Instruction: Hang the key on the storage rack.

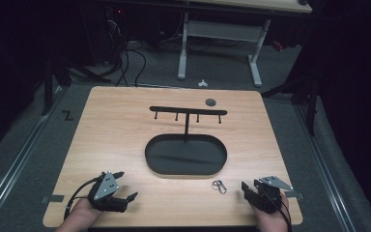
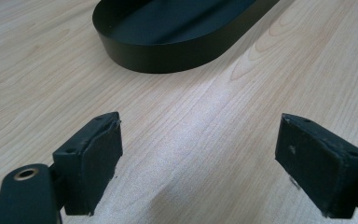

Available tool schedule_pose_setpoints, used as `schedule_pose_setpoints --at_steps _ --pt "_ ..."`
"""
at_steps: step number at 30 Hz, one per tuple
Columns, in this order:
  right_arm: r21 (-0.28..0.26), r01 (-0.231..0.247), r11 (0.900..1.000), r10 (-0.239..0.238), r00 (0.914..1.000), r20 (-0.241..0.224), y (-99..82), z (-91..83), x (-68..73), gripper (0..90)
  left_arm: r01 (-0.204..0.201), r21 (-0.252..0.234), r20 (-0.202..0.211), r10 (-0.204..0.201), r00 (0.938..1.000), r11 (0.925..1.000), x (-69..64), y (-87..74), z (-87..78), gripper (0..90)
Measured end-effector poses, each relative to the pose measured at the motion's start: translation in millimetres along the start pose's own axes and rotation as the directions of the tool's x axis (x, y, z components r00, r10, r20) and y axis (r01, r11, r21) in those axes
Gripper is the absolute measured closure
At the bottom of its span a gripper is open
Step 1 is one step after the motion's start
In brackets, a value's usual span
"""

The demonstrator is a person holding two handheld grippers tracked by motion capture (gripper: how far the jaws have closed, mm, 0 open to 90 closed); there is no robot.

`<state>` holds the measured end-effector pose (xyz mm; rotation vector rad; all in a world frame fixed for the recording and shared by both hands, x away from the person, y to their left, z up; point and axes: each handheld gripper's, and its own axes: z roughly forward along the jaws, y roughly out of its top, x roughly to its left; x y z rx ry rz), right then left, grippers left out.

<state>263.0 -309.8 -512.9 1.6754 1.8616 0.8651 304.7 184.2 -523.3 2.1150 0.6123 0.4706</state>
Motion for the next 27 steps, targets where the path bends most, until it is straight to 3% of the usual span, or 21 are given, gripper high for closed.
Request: schedule_pose_setpoints --at_steps 20,27 --pt "0.006 -0.026 0.9996 0.026 0.9996 -0.014 -0.5 0.1 -2.1 45.7 -0.001 0.003 0.001 0.001 1.0000 1.0000 -0.1 0.1 0.1 15.2" --pt "-0.008 -0.026 0.9996 0.026 0.9994 -0.023 2.7 -0.4 -1.6 39.6 -0.001 0.004 0.001 0.001 1.0000 1.0000 -0.1 0.2 0.3 15.2"
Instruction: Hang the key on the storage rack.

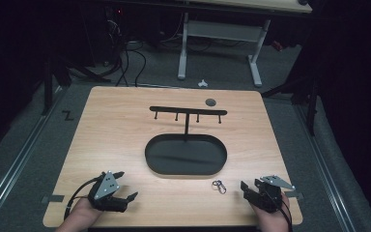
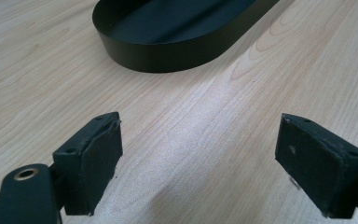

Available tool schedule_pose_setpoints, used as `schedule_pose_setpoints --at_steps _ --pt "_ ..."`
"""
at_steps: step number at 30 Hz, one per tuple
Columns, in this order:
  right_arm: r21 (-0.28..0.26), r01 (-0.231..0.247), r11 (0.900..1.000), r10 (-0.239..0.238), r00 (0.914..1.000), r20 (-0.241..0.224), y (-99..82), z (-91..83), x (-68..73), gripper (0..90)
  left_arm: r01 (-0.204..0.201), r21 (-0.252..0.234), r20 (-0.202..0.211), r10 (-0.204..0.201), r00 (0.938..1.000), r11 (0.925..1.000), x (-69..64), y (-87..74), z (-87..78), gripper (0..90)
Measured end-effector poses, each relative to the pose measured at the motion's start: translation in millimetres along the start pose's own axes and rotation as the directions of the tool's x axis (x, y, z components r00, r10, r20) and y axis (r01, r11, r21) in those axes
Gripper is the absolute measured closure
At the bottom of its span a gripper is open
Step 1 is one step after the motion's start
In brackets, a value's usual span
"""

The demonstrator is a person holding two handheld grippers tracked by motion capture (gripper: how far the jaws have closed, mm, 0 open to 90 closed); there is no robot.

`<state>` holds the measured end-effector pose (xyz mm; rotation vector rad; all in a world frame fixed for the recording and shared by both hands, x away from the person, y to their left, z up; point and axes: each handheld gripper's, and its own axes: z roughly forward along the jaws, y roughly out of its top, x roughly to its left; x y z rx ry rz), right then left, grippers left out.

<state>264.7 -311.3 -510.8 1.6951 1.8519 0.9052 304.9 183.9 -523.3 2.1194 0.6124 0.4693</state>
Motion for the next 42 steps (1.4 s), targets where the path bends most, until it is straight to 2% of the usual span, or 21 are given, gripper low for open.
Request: schedule_pose_setpoints --at_steps 2,3,7,10,11,12,16,18,21,28,29,31,34,39,40,41,42 --pt "0.003 -0.003 1.0000 0.003 0.9999 0.014 0.7 0.2 1.0 38.9 0.000 0.000 -0.001 0.000 1.0000 1.0000 -0.1 0.0 0.1 15.2" --pt "0.007 0.010 0.9999 -0.010 0.9997 0.023 1.8 0.6 2.8 37.6 -0.001 0.001 0.000 0.001 1.0000 1.0000 -0.2 0.0 0.1 15.2" --pt "0.013 0.021 0.9997 -0.021 0.9995 0.024 3.6 1.1 5.1 36.5 -0.004 0.001 0.001 0.004 1.0000 1.0000 -0.4 0.0 -0.1 15.2" --pt "0.030 0.035 0.9990 -0.035 0.9992 0.018 4.5 1.5 6.2 34.9 -0.003 0.001 0.001 0.003 1.0000 1.0000 -0.5 0.0 -0.2 15.2" --pt "0.053 0.024 0.9983 -0.024 0.9997 -0.011 5.9 0.6 7.4 33.4 -0.003 0.001 0.002 0.003 1.0000 1.0000 -0.5 0.0 -0.2 15.2" --pt "0.053 0.024 0.9983 -0.024 0.9997 -0.011 5.9 0.6 7.4 33.4 -0.003 0.001 0.002 0.003 1.0000 1.0000 -0.5 0.0 -0.2 15.2" --pt "0.083 0.061 0.9947 -0.059 0.9979 -0.025 9.0 -3.0 13.0 32.5 -0.006 0.001 0.002 0.006 1.0000 1.0000 -0.5 0.0 -0.3 15.2" --pt "0.083 0.077 0.9936 -0.075 0.9969 -0.024 9.4 -2.7 13.8 32.5 -0.009 0.002 0.003 0.009 1.0000 1.0000 -0.6 0.0 -0.4 15.2" --pt "0.096 0.069 0.9930 -0.067 0.9974 -0.026 9.3 -1.5 14.4 33.0 -0.010 0.003 0.003 0.010 0.9999 0.9999 -0.6 0.0 -0.4 15.2" --pt "0.153 0.095 0.9837 -0.093 0.9955 -0.019 13.9 4.6 16.6 33.0 -0.006 0.003 0.004 0.006 1.0000 1.0000 -0.4 0.1 0.1 15.2" --pt "0.182 0.103 0.9778 -0.102 0.9947 -0.016 17.5 5.9 17.1 32.8 -0.006 0.002 0.006 0.006 1.0000 1.0000 -0.3 0.0 -0.1 15.2" --pt "0.202 0.105 0.9738 -0.104 0.9945 -0.015 19.9 7.4 17.1 32.1 -0.006 -0.001 0.006 0.006 1.0000 1.0000 -0.4 -0.2 -0.6 15.2" --pt "0.250 0.111 0.9619 -0.111 0.9937 -0.013 23.9 10.3 16.0 31.9 -0.007 -0.002 0.008 0.007 0.9999 1.0000 -0.2 -0.2 -0.6 15.2" --pt "0.290 0.122 0.9494 -0.124 0.9923 -0.013 29.5 11.3 14.9 31.7 -0.004 0.004 0.008 0.004 1.0000 1.0000 0.1 0.4 0.6 15.2" --pt "0.321 0.130 0.9380 -0.133 0.9911 -0.015 32.8 11.9 15.1 31.4 -0.005 0.003 0.009 0.005 1.0000 1.0000 0.0 0.2 0.2 15.2" --pt "0.321 0.130 0.9380 -0.133 0.9911 -0.015 32.8 11.9 15.1 31.4 -0.005 0.003 0.009 0.005 1.0000 1.0000 0.0 0.2 0.2 15.2" --pt "0.342 0.152 0.9272 -0.156 0.9876 -0.016 35.6 11.5 17.5 31.5 -0.008 -0.004 0.009 0.008 0.9999 1.0000 -0.3 -0.4 -1.0 15.2"
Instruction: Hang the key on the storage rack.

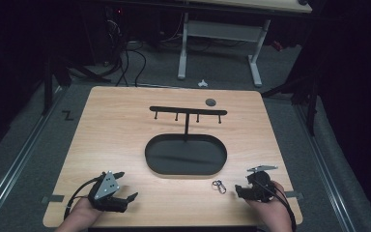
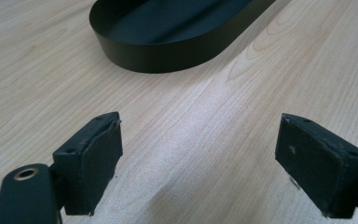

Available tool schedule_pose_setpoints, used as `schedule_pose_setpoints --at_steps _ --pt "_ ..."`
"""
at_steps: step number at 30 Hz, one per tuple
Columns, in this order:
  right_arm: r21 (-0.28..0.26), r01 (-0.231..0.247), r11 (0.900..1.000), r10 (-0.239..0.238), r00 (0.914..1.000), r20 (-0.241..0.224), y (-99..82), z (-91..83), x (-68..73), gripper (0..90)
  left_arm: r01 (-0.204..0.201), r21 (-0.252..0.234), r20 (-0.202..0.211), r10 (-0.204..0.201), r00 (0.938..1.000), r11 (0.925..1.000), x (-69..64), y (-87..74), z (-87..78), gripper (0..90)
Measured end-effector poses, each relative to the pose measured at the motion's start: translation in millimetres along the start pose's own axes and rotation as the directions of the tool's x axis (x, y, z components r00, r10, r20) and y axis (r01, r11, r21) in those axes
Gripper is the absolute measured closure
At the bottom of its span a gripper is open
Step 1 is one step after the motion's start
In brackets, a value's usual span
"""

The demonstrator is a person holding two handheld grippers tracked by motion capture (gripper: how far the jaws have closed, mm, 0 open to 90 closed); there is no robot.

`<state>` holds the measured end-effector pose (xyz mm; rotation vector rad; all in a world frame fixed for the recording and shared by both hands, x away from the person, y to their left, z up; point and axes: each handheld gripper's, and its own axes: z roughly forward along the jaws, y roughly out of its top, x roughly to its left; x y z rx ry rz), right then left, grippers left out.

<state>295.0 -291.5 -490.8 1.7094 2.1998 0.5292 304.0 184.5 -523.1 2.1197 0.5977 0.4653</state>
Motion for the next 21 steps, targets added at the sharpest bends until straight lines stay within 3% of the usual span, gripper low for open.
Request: schedule_pose_setpoints --at_steps 3,4,7,21 --pt "0.027 0.033 0.9991 -0.034 0.9993 0.018 2.1 -0.7 2.8 31.8 0.000 0.000 0.000 0.000 1.0000 1.0000 -0.1 0.0 0.0 15.2" --pt "0.068 0.055 0.9962 -0.056 0.9983 0.015 4.5 -0.1 5.6 31.8 -0.001 0.003 0.000 0.001 1.0000 1.0000 0.0 0.2 0.4 15.2" --pt "0.105 0.072 0.9919 -0.072 0.9974 -0.002 7.6 0.8 8.6 31.8 -0.003 0.006 -0.002 0.003 1.0000 1.0000 -0.1 0.3 0.6 15.2" --pt "0.201 0.141 0.9692 -0.140 0.9899 -0.022 17.3 -5.7 17.5 32.7 0.007 -0.001 -0.009 -0.007 0.9999 1.0000 -0.1 -0.2 0.0 15.2"
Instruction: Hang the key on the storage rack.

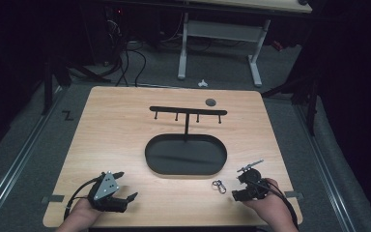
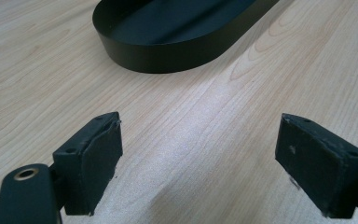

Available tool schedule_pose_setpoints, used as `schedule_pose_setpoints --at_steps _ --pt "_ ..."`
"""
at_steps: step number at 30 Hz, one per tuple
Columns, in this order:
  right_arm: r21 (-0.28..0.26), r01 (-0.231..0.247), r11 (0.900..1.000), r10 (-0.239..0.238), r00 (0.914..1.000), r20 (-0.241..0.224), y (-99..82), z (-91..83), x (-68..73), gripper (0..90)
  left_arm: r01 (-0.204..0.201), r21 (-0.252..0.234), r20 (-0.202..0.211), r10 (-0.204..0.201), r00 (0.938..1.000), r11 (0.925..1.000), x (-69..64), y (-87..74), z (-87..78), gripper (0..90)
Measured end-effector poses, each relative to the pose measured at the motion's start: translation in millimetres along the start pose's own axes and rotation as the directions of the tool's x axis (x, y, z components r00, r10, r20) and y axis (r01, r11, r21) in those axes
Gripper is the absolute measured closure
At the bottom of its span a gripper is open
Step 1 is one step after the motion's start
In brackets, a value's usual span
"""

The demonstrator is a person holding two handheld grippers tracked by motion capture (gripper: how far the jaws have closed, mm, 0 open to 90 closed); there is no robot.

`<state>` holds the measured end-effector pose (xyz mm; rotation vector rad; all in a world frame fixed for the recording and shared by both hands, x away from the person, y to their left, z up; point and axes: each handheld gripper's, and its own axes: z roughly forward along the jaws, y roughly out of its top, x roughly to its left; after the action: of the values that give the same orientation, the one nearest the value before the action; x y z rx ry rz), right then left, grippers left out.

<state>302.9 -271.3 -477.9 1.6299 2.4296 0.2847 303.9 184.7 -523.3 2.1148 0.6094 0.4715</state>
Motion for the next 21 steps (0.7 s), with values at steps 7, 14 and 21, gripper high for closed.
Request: schedule_pose_setpoints --at_steps 7,14,21 --pt "0.066 0.009 0.9978 -0.009 1.0000 -0.002 1.8 -2.1 -1.0 32.5 0.004 0.001 -0.001 -0.004 1.0000 1.0000 0.3 -0.1 -0.2 15.2" --pt "0.085 0.085 0.9927 -0.083 0.9963 -0.022 7.7 1.7 16.2 24.5 0.006 0.000 0.002 -0.006 1.0000 1.0000 0.7 -0.2 -0.3 15.2" --pt "0.069 0.136 0.9883 -0.134 0.9904 -0.034 26.7 7.0 31.1 33.3 0.002 0.001 0.008 -0.002 1.0000 1.0000 0.6 -0.1 0.2 15.2"
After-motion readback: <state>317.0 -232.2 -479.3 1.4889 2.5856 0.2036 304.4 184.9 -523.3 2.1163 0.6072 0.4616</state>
